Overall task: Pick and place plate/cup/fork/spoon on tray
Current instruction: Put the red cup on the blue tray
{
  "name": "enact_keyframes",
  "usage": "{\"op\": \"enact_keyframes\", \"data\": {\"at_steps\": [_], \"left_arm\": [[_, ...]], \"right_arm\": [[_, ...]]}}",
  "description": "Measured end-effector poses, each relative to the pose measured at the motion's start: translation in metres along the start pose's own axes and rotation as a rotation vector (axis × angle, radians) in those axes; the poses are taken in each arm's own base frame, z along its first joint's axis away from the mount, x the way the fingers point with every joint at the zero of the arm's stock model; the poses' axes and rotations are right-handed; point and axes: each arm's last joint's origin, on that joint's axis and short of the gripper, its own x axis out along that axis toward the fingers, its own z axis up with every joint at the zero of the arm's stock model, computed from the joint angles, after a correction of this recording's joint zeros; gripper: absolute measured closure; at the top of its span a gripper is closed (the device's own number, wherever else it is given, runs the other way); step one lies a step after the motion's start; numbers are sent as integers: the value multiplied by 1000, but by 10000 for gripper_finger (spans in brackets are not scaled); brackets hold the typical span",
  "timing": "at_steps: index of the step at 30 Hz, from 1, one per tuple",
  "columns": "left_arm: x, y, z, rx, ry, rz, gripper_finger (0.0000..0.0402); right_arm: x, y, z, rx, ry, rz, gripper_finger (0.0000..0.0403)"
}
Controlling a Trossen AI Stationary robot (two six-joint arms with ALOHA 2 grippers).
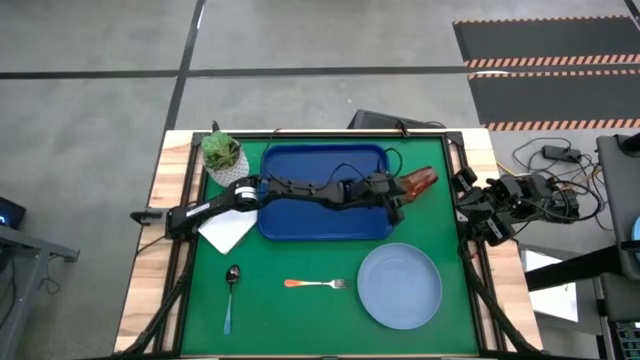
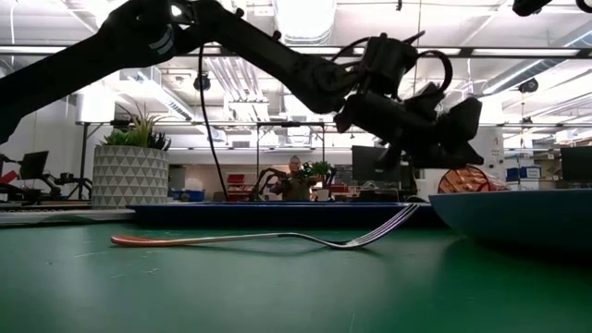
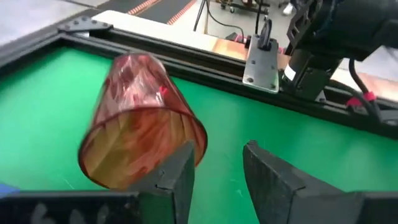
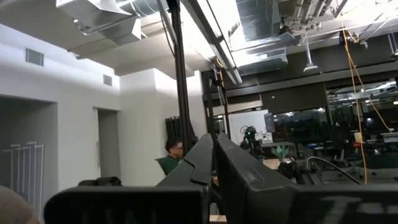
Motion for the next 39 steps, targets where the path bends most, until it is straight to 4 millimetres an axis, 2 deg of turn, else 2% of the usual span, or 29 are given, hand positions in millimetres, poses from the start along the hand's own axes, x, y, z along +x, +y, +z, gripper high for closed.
{"op": "enact_keyframes", "data": {"at_steps": [7, 9, 16, 24, 34, 39], "left_arm": [[5, -1, -14, -48, -213, -54, 216], [7, -1, -17, -89, -227, -63, 207], [20, -1, -37, -116, -201, -64, 203], [26, -3, -29, -137, -246, -70, 203], [36, -7, -55, -166, -207, -54, 203], [36, -9, -55, -168, -223, -48, 203]], "right_arm": [[0, 0, 0, -1, 0, 0, 394], [0, 0, 0, -1, 0, 0, 394], [0, 0, 0, -4, 1, -1, 394], [0, 0, 0, -12, 1, -2, 394], [0, 0, 0, -12, 2, -2, 394], [0, 0, 0, -12, 2, -3, 394]]}}
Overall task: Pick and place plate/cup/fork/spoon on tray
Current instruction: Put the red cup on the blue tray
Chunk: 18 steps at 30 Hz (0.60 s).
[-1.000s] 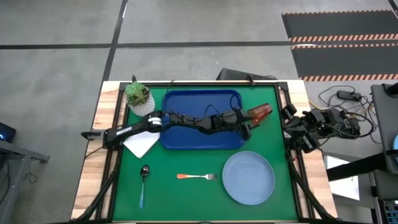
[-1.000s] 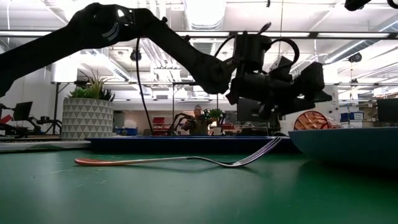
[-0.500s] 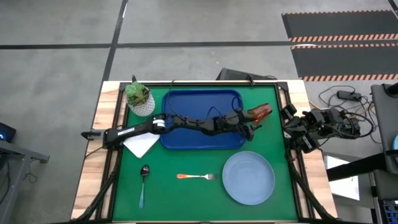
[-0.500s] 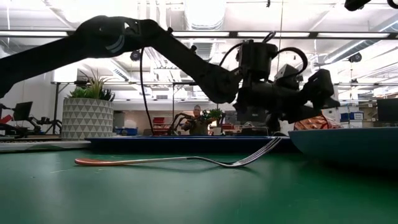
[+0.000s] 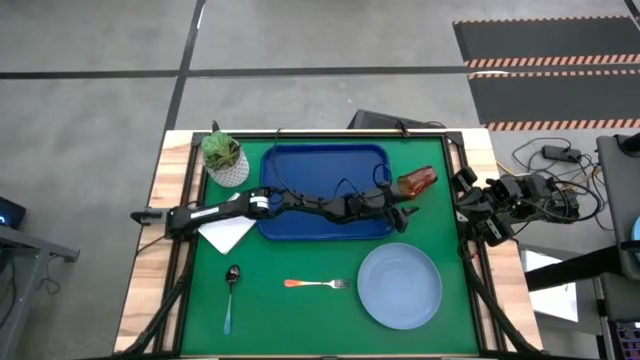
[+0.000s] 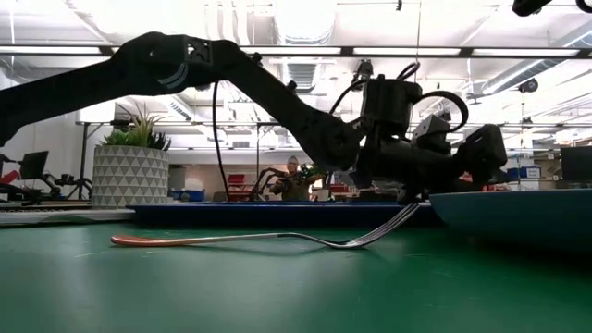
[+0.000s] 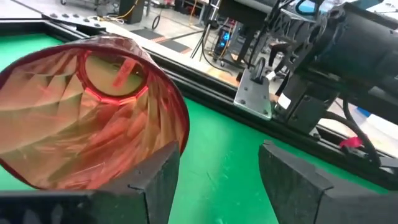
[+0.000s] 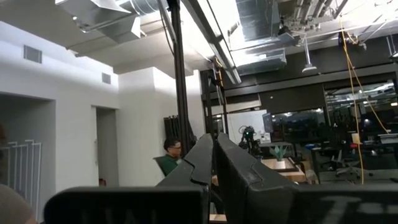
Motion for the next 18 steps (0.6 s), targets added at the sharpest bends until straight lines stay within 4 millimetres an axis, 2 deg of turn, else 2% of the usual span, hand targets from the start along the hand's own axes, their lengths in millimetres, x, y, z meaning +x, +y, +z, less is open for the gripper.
{"op": "enact_keyframes", "data": {"at_steps": [6, 18], "left_arm": [[0, 0, 2, 1, -19, -6, 208], [0, 2, 1, 5, -11, 28, 256]], "right_arm": [[0, 0, 0, 0, 0, 0, 394], [0, 0, 0, 1, 5, 0, 394]]}}
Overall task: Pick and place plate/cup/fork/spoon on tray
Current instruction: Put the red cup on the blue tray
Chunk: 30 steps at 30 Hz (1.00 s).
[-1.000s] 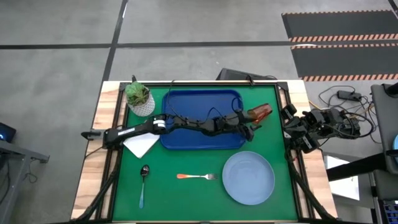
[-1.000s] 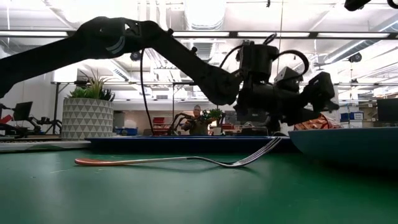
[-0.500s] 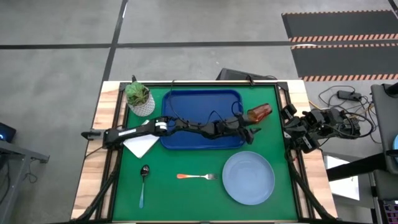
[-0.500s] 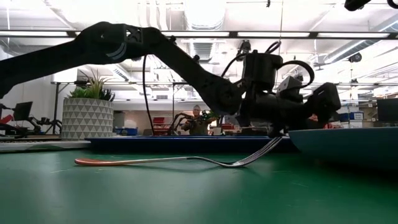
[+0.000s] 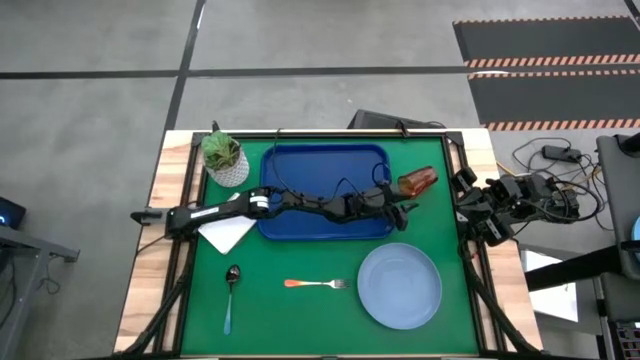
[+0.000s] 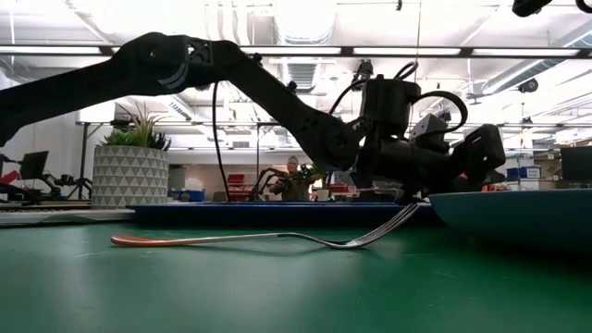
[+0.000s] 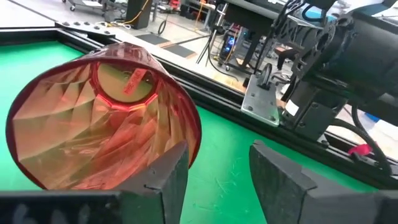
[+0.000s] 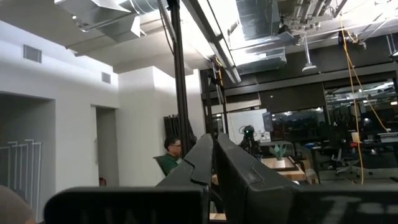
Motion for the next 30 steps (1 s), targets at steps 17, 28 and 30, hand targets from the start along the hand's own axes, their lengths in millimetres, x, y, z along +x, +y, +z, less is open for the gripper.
{"op": "enact_keyframes", "data": {"at_steps": [17, 28, 30], "left_arm": [[0, 1, -2, 23, 18, 8, 319], [-8, -13, 41, 304, 85, 21, 320], [-10, -12, 45, 363, 138, 31, 320]], "right_arm": [[0, 0, -1, 3, 9, -2, 394], [0, -2, -2, 18, 15, -64, 394], [1, -3, -3, 30, 23, -67, 394]]}}
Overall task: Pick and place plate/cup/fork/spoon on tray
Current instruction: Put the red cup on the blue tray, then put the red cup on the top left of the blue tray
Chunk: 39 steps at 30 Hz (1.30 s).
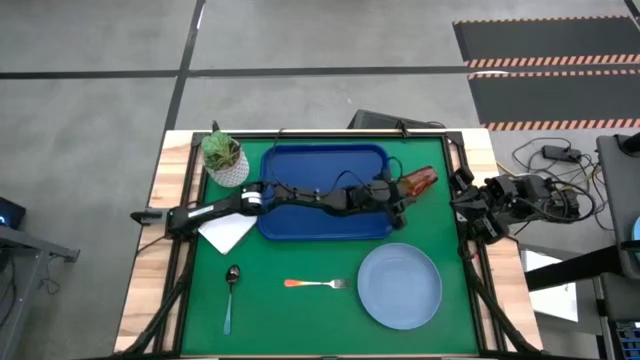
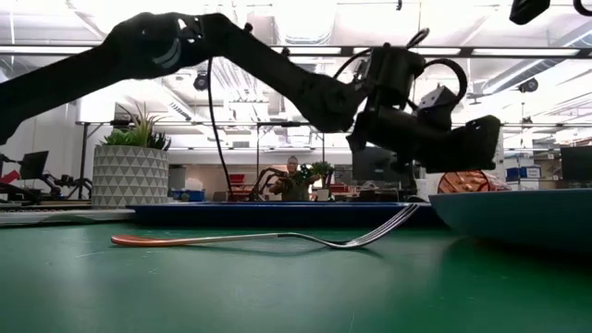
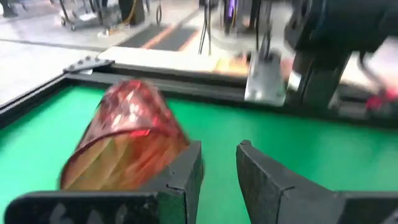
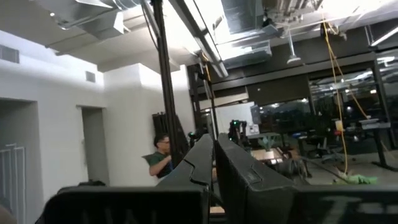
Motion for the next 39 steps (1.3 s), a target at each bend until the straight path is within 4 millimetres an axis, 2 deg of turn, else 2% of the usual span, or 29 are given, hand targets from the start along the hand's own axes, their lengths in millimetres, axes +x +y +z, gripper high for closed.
{"op": "enact_keyframes", "data": {"at_steps": [5, 8, 12, 15, 18, 21, 31, 39], "left_arm": [[-12, 7, 21, 236, 103, -1, 320], [-19, 16, 29, 304, 170, -12, 307], [-27, 36, 42, 375, 218, -18, 262], [-27, 52, 45, 433, 220, -5, 220], [-24, 62, 41, 440, 215, -3, 184], [-21, 67, 39, 431, 186, -42, 164], [-9, 68, 32, 438, 38, -96, 160], [5, 69, 2, 441, 20, -88, 160]], "right_arm": [[1, 0, -2, 12, 15, -3, 394], [2, -1, -4, 23, 35, -7, 394], [3, -2, -7, 29, 67, -14, 394], [3, -2, -7, 28, 69, -14, 394], [3, -2, -7, 27, 68, -18, 394], [3, -2, -7, 22, 66, -29, 394], [3, -2, -7, -1, 69, -31, 394], [3, -2, -7, -11, 69, -32, 394]]}}
